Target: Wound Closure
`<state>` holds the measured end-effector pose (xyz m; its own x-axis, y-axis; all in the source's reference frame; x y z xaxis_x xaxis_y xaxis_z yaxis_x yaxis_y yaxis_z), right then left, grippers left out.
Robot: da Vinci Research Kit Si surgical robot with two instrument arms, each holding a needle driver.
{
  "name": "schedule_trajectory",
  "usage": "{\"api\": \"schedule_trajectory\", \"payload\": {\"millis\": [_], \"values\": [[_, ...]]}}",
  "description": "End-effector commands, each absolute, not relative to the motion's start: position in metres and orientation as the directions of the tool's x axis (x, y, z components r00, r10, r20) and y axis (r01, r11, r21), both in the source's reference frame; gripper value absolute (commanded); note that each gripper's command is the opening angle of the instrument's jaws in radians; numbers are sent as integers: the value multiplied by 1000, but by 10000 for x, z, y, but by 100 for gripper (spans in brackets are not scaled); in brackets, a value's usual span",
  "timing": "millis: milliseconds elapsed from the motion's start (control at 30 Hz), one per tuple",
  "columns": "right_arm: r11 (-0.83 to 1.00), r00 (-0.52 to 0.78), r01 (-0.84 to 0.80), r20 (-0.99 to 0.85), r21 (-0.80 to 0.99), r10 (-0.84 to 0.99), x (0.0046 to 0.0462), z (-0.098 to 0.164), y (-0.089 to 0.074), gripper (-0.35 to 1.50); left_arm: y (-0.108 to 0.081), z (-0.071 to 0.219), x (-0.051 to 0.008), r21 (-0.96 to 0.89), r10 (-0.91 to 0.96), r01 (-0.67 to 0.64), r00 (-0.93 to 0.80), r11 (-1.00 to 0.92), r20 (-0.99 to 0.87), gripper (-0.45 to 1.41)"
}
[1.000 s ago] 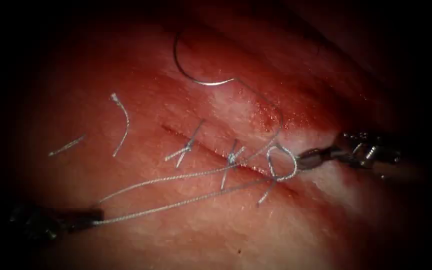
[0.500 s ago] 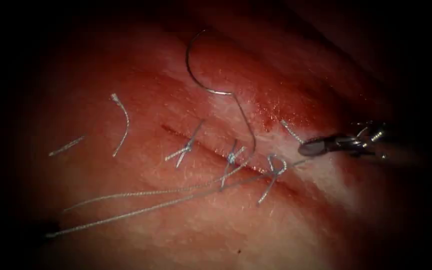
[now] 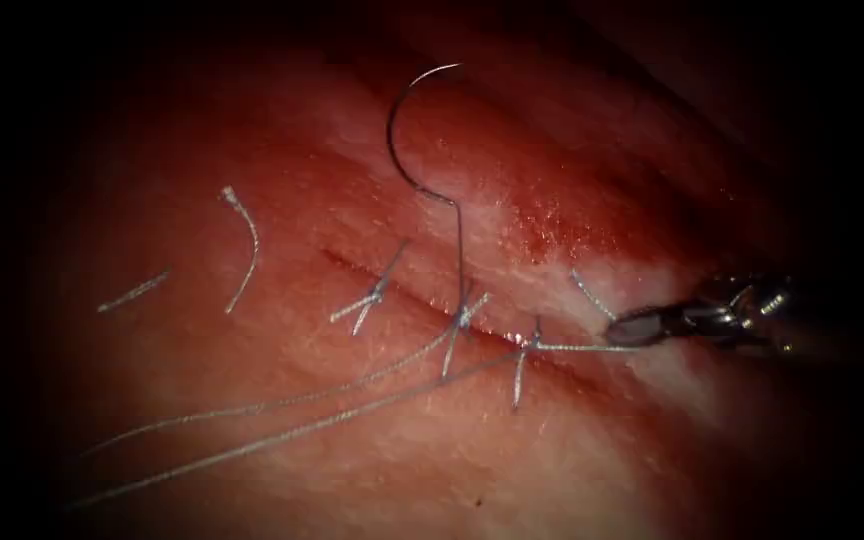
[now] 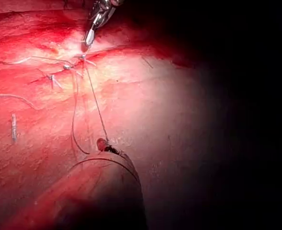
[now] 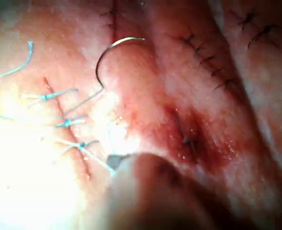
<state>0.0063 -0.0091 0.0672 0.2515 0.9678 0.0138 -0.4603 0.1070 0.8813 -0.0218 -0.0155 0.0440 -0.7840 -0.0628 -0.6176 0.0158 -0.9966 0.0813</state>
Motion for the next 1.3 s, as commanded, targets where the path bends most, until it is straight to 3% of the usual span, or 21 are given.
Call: {"api": "schedule_trajectory", "payload": {"millis": [33, 367, 900, 1167, 1267, 1300], "values": [[108, 249, -461, 11, 881, 968, 73, 683, -89, -35, -167, 441, -221, 74, -62, 21, -780, -997, -622, -45], [199, 229, -508, -91, 838, 969, 76, 721, -76, -35, -222, 434, -231, 84, -85, 39, -755, -996, -650, -45], [269, 190, -589, -194, 762, 963, 44, 744, -55, -35, -241, 433, -206, 85, -94, 51, -744, -995, -661, -45], [263, 177, -557, -197, 787, 964, 48, 743, -67, -35, -229, 429, -207, 76, -89, 52, -742, -996, -665, -45], [247, 113, -495, -220, 833, 969, 51, 733, -70, -35, -217, 419, -215, 74, -77, 36, -733, -997, -675, -45], [273, 102, -475, -256, 836, 961, 51, 729, -70, -6, -212, 415, -218, 76, -79, 37, -729, -996, -680, -45]]}}
